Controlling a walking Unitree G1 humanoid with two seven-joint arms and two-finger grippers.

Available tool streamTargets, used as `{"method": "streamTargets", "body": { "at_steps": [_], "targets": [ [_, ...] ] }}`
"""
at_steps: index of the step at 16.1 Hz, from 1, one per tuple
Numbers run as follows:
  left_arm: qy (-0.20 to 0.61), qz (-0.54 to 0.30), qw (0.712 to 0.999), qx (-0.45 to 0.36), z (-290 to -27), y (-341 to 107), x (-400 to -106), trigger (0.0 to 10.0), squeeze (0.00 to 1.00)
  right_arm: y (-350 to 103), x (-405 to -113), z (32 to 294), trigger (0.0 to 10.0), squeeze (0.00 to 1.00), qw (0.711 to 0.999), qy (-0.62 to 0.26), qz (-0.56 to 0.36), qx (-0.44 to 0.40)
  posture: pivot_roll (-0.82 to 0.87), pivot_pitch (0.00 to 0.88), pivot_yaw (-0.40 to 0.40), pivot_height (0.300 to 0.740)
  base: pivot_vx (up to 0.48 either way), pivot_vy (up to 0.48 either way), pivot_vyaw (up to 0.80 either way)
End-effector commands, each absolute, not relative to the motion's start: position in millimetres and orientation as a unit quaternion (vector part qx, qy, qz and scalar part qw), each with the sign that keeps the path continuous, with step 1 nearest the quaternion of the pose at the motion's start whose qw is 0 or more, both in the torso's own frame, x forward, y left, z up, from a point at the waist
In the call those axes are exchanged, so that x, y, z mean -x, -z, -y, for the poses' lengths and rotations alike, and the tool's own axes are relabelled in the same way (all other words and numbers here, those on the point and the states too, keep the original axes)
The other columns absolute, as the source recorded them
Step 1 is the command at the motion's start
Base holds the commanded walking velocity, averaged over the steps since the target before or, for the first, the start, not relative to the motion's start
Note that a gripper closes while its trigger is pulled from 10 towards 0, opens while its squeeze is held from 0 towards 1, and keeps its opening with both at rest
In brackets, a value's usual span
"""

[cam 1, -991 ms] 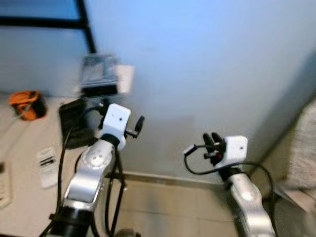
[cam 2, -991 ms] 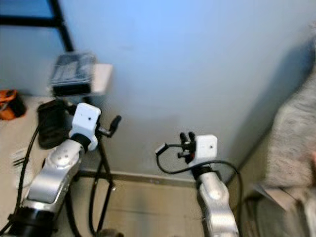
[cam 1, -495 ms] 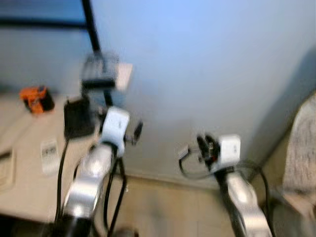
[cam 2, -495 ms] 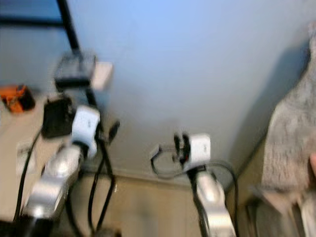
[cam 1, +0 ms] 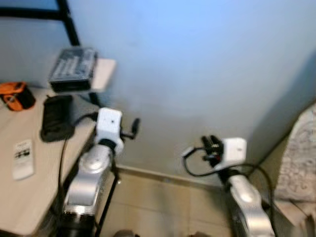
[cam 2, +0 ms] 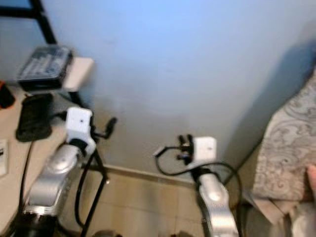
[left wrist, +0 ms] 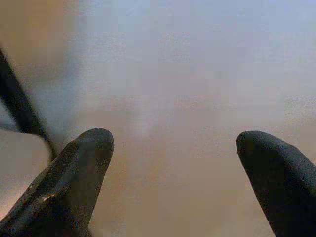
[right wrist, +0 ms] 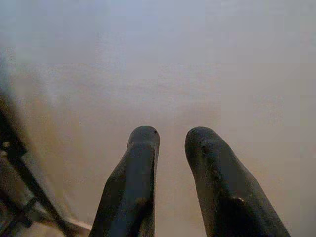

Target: Clean up the room

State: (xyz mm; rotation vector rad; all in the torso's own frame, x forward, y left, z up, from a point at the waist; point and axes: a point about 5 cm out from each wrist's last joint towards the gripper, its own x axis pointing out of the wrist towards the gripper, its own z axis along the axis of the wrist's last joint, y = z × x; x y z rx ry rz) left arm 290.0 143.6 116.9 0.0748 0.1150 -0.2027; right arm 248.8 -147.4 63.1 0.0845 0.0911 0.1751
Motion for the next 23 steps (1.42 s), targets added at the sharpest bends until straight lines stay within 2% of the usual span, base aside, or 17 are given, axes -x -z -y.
{"method": "streamTargets", "body": {
  "at_steps": [1, 23],
  "targets": [
    [0.097, -0.046, 0.993, -0.045, -149.5, -122.5, -291.1, 10.0, 0.00, -67.9, -249.1, 142.9, 10.0, 0.00, 0.994, -0.092, -0.032, -0.050, 0.05, 0.000, 0.017, 0.710, 0.480, 0.000, 0.00],
    [0.111, -0.057, 0.991, -0.052, -143.9, -119.1, -293.5, 10.0, 0.00, -65.1, -250.4, 145.6, 10.0, 0.00, 0.995, -0.080, -0.046, -0.034, 0.05, 0.000, 0.016, 0.710, 0.012, 0.000, 0.00]
  ]
}}
